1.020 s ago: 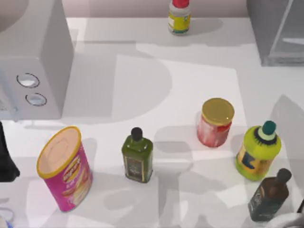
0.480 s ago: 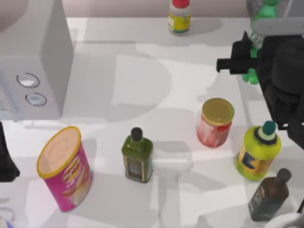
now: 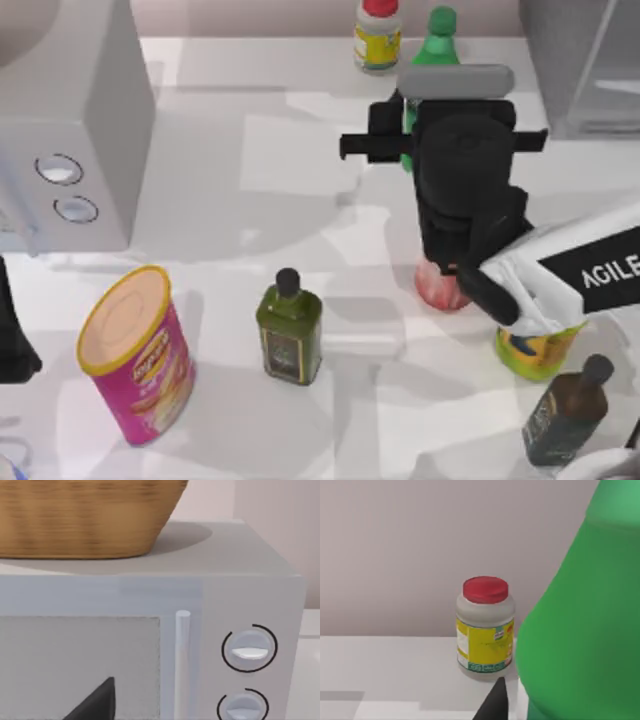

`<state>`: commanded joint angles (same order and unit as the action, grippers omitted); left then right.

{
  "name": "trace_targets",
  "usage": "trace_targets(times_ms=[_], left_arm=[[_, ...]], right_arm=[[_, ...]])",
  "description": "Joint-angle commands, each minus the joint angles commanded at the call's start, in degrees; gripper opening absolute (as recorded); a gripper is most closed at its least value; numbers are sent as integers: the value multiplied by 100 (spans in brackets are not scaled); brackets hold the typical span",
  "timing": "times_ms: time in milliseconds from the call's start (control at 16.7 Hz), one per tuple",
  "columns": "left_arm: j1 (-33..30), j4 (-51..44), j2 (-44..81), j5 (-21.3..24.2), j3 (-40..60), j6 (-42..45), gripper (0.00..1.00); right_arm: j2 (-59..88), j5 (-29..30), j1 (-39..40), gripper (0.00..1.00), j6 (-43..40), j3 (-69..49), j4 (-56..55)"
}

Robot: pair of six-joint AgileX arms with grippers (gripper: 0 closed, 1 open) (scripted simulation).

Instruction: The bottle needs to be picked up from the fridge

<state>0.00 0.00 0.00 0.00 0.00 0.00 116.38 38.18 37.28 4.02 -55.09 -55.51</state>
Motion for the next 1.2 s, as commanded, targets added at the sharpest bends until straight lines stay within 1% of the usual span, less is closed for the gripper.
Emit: trace_targets(times_ms=[420, 660, 960, 1200], left_arm=[[0, 0, 0, 0, 0, 0, 100], [0, 0, 0, 0, 0, 0, 100], [0, 0, 0, 0, 0, 0, 100], [0, 0, 0, 0, 0, 0, 100]], right_arm=[[117, 31, 13, 0, 3, -77, -86], [392, 13, -38, 0, -161, -458, -238], [1177, -210, -189, 0, -77, -991, -172], [1420, -366, -388, 0, -58, -1180, -329]])
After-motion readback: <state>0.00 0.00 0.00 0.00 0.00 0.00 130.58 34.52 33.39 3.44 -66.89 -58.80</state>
